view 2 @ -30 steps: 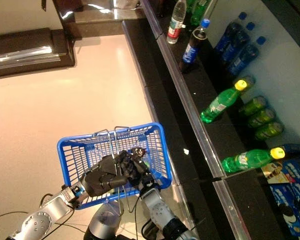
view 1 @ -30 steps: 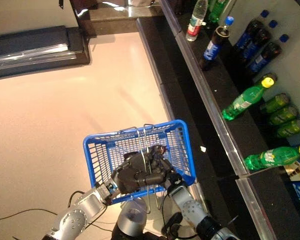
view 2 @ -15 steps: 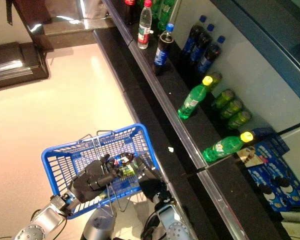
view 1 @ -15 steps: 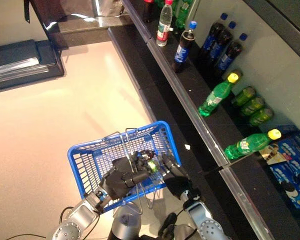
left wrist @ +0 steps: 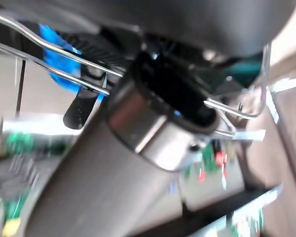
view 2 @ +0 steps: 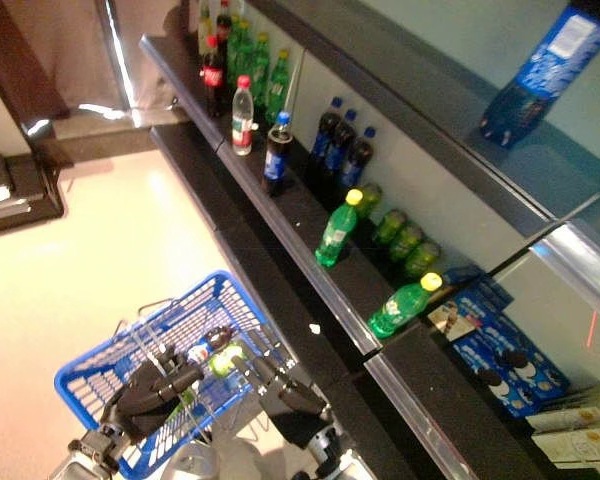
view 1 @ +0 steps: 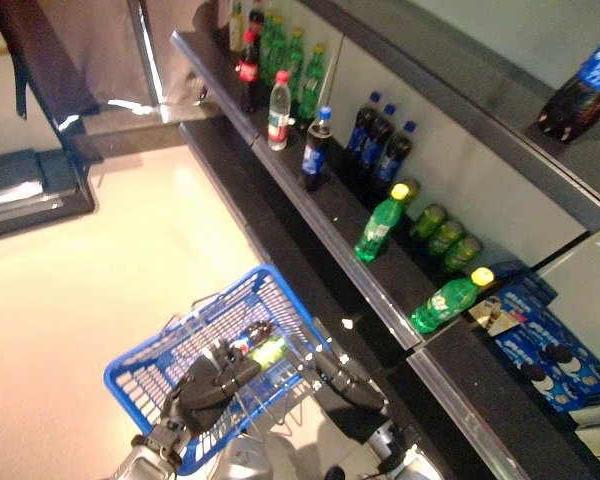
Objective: Pick up the drink and place into the basket.
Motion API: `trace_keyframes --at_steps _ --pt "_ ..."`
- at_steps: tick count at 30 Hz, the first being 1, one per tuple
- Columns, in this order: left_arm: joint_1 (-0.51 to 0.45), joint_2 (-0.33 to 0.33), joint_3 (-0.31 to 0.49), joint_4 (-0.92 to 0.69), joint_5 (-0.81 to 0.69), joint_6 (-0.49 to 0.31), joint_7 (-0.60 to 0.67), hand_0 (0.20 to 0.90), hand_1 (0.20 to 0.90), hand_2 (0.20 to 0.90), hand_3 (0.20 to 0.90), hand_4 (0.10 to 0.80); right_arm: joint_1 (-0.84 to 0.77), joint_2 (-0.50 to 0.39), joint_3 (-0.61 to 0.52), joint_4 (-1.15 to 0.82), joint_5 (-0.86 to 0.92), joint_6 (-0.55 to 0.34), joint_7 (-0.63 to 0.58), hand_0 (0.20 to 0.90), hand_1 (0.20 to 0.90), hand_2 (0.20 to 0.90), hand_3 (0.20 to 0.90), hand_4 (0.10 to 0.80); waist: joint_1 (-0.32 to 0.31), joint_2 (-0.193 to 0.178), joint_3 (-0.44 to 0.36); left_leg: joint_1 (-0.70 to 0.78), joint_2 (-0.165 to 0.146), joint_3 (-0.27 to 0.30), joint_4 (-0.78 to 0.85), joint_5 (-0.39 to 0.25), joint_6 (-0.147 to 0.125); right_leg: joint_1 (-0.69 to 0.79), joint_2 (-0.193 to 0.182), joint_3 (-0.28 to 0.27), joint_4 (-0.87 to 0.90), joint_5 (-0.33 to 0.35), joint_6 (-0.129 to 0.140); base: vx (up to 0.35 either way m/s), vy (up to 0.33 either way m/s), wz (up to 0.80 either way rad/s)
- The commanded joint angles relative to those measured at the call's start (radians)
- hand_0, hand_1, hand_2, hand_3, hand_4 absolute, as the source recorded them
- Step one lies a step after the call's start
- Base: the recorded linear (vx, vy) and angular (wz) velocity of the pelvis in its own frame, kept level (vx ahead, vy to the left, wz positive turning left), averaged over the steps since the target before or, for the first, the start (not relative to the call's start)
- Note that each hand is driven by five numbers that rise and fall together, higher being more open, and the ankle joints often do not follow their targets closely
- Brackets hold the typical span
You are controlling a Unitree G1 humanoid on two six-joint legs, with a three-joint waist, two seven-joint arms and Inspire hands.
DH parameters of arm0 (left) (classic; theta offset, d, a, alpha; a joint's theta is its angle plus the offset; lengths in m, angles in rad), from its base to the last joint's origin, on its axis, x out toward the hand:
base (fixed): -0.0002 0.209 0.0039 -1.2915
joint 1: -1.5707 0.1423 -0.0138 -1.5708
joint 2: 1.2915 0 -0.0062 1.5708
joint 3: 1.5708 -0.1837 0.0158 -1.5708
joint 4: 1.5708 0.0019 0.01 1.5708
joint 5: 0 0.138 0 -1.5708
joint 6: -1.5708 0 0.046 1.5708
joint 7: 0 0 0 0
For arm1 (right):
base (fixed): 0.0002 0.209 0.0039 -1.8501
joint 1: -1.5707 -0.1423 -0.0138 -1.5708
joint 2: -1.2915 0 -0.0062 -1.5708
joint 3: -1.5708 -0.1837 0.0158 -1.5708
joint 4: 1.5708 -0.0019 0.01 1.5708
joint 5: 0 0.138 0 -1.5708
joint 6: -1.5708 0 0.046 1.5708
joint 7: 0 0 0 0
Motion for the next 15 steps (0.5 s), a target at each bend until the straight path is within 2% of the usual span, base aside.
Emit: trace_keyframes --at_steps 1,6,10,15 --pt "0.004 -0.028 -0.014 -0.185 0.0 -0.221 -0.067 0.3 0.3 0.3 0.2 0.1 0.022 -0.049 -0.059 -0.023 -0.011 -0.009 0.081 0.9 0.9 0.9 0.9 0.8 -0.02 0.055 -0.124 0.014 0.031 0.058 -0.034 0.046 0.034 -0.009 0.012 0.033 -0.009 0.043 0.01 -0.106 -0.008 -0.13" --pt "-0.024 -0.07 0.034 0.0 0.032 -0.322 0.068 0.3 0.3 0.3 0.2 0.1 0.037 -0.064 -0.129 0.063 -0.02 0.015 0.111 0.9 0.9 0.9 0.9 0.8 -0.065 0.058 -0.13 0.013 0.055 0.1 -0.075 0.075 0.024 -0.028 0.016 0.063 -0.041 0.064 0.013 -0.11 -0.043 -0.14" --pt "-0.047 -0.094 0.047 0.075 0.043 -0.348 0.136 0.3 0.3 0.3 0.2 0.1 0.024 -0.058 -0.151 0.092 -0.011 0.025 0.115 0.9 0.9 0.9 0.9 0.8 -0.081 0.06 -0.132 0.005 0.069 0.116 -0.084 0.088 0.016 -0.04 0.017 0.072 -0.049 0.069 0.012 -0.058 -0.02 -0.14" --pt "-0.094 -0.141 0.066 0.198 0.052 -0.399 0.245 0.3 0.3 0.3 0.2 0.1 0.008 -0.055 -0.185 0.165 -0.101 0.011 0.037 0.9 0.9 0.9 0.9 0.8 -0.109 0.074 -0.12 -0.039 0.09 0.151 -0.045 0.096 -0.004 -0.072 0.018 0.073 -0.036 0.066 -0.006 -0.061 0.019 -0.07"
